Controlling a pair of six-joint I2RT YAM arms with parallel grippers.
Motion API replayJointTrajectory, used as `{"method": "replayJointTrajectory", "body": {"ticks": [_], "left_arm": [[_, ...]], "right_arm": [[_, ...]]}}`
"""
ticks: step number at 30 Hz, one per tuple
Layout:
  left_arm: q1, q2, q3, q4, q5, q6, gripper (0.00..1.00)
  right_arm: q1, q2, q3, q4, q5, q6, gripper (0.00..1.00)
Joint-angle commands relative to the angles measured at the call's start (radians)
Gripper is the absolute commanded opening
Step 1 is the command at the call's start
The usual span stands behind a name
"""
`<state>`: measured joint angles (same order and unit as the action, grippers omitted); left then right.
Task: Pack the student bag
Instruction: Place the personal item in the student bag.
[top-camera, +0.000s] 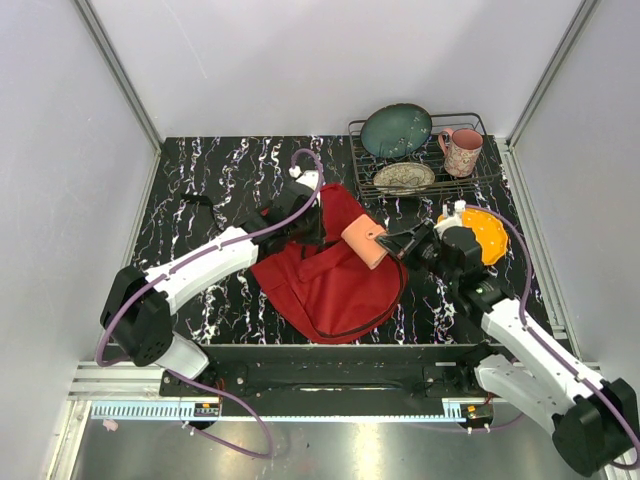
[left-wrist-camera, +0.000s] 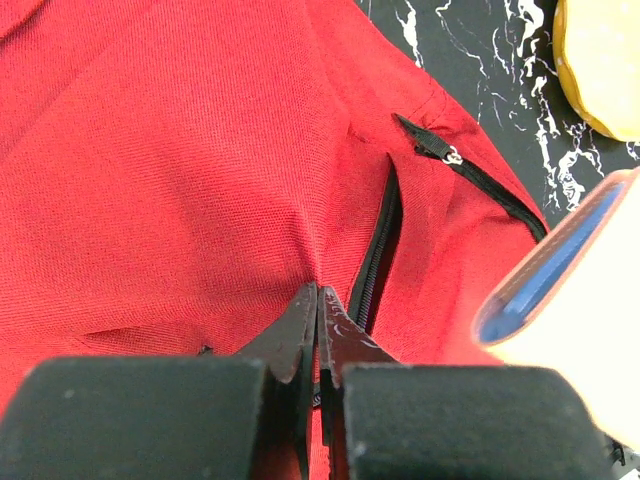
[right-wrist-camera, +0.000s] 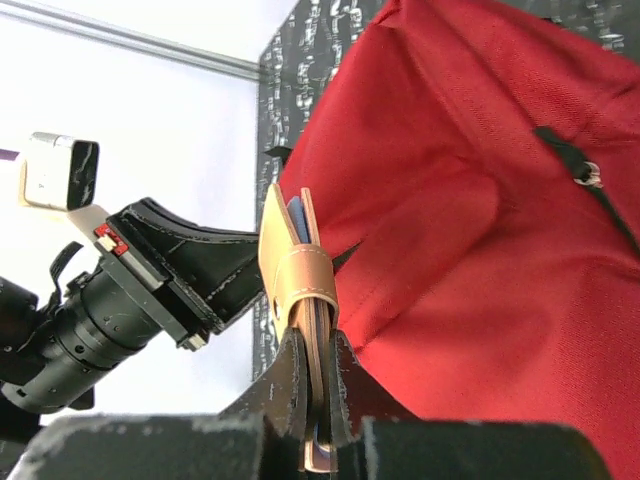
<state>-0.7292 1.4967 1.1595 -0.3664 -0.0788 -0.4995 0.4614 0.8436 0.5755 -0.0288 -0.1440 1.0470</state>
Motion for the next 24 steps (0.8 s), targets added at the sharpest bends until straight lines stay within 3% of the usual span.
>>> {"method": "replayJointTrajectory", "body": {"ticks": [1,10,13,24], "left_arm": [[-0.001,-0.038,0.075,0.049,0.020,0.018,0.00],[0.004,-0.046,0.114,0.026,-0.032,0.013,0.00],[0.002,-0.053,0.112,0.030,-0.056,0.003,0.00],[0.002,-0.062,0.111,0.056,0.008,0.000,0.00]], "right_arm": [[-0.006,0.083,-0.061,0.300,-0.117,0.112,0.00],[-0.004,0.186,-0.088,0.333,-0.177,0.168,0.00],[-0.004,0.209,-0.062,0.249,-0.175,0.147,0.00],[0.026,0.265,-0.106,0.265,-0.195,0.169,0.00]]}}
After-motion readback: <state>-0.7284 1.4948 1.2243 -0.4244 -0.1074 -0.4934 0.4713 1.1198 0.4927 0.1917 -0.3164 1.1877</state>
